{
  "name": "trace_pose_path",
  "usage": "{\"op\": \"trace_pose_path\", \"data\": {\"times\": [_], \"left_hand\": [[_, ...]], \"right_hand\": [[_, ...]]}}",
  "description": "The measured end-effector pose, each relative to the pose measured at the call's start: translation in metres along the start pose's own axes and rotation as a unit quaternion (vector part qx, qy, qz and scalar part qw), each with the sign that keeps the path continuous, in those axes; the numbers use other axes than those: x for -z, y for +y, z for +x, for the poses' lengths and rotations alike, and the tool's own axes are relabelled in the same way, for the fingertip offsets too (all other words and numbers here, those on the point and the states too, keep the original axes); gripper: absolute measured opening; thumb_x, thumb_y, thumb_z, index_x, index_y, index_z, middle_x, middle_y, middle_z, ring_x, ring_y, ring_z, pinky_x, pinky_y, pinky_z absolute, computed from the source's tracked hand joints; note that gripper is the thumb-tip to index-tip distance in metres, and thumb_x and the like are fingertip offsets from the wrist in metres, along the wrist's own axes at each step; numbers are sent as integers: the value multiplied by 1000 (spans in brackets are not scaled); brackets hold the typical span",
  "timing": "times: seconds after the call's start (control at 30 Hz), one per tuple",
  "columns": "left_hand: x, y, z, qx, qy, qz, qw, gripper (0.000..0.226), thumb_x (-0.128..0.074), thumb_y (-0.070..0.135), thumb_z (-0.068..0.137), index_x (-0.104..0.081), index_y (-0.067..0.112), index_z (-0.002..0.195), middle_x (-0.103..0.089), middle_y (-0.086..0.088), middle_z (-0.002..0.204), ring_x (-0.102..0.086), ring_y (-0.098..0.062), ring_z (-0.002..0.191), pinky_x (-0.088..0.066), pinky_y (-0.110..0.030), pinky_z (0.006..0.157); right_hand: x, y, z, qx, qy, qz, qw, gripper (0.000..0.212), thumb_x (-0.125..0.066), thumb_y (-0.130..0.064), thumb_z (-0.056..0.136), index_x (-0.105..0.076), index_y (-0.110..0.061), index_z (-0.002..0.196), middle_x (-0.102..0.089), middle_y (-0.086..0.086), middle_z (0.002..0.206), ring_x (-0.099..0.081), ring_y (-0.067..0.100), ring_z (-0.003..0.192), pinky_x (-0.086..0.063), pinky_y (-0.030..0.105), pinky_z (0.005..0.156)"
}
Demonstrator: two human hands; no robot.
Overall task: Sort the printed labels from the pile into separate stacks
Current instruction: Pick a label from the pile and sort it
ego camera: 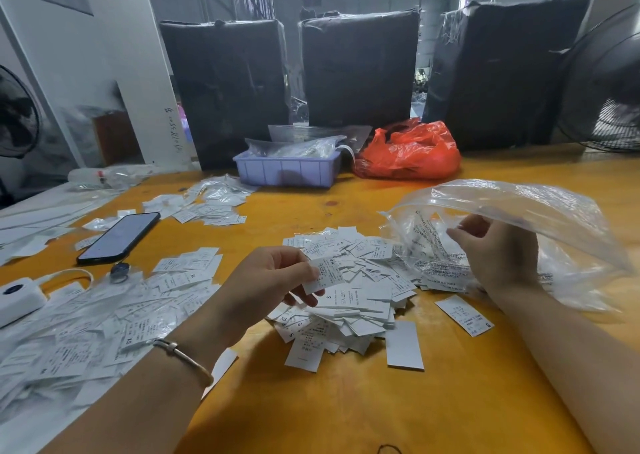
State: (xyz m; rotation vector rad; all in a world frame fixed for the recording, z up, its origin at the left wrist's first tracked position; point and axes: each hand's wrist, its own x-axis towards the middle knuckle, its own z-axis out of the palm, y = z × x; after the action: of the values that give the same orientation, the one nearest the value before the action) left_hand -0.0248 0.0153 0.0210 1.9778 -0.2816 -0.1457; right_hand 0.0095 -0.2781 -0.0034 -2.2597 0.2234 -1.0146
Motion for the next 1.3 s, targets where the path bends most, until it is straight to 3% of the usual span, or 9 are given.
{"op": "trace_pose_path", "data": {"times": [0.2,0.3,0.43,0.53,0.7,0.8,0.97,1.07,1.3], "left_hand": [[-1,1,-1,2,-2,-2,1000,16,-61,16,93,-68,5,82,-76,-4,83,-71,-12,70,-49,-19,60],[0,2,-2,-13,-13,-15,1000,16,-70,24,86,-70,13,74,-76,2,88,-64,-4,69,-49,-16,61],[2,4,-4,-60,-50,-40,996,15,-78,34,73,-72,20,68,-67,22,111,-62,4,98,-52,-12,72],[1,4,-6,-98,-75,-41,991,12,-77,31,73,-75,20,72,-60,27,123,-56,9,111,-53,-13,76],[-3,4,-8,-115,-120,-36,985,18,-75,24,78,-77,7,82,-72,5,108,-67,-9,103,-56,-22,83],[-5,8,-12,-123,-103,-35,986,21,-73,27,79,-77,6,82,-76,0,91,-71,-11,89,-55,-20,71],[-3,10,-12,-134,-59,-9,989,22,-72,36,77,-78,15,82,-75,-6,86,-63,-38,91,-50,-50,74],[-3,10,-12,-129,-57,-15,990,25,-74,37,78,-78,13,84,-75,-7,84,-65,-35,86,-48,-43,71],[-2,7,-10,-145,-22,-4,989,25,-79,36,69,-77,14,81,-75,-6,78,-71,-25,77,-58,-39,70]], "right_hand": [[1,-8,-6,-55,-69,137,987,13,-75,-11,79,-67,-16,71,-68,4,71,-64,21,70,-49,26,67],[3,-27,-17,-73,-178,327,925,10,-68,-1,83,-73,-10,82,-72,9,70,-65,17,65,-52,25,66],[5,-48,-31,-68,-331,407,849,21,-65,3,81,-73,-10,95,-73,15,82,-67,23,75,-52,36,78],[8,-62,-42,-57,-385,448,805,30,-75,-11,69,-69,-7,98,-73,15,81,-66,22,73,-54,29,71],[9,-74,-51,-42,-373,490,787,30,-68,9,74,-44,-7,84,-71,11,73,-68,21,70,-53,25,61],[11,-76,-53,-33,-382,471,795,30,-60,17,80,-43,-8,79,-69,5,70,-68,18,72,-51,23,59],[15,-77,-49,-15,-375,443,814,15,-59,-16,75,-70,-20,66,-70,3,85,-62,12,83,-49,22,68],[16,-78,-52,-5,-411,425,806,18,-72,-33,76,-75,-16,74,-71,6,98,-64,15,91,-51,23,73],[20,-76,-44,-68,-275,488,826,17,-68,1,74,-56,-8,67,-73,15,93,-70,21,89,-57,28,72]]}}
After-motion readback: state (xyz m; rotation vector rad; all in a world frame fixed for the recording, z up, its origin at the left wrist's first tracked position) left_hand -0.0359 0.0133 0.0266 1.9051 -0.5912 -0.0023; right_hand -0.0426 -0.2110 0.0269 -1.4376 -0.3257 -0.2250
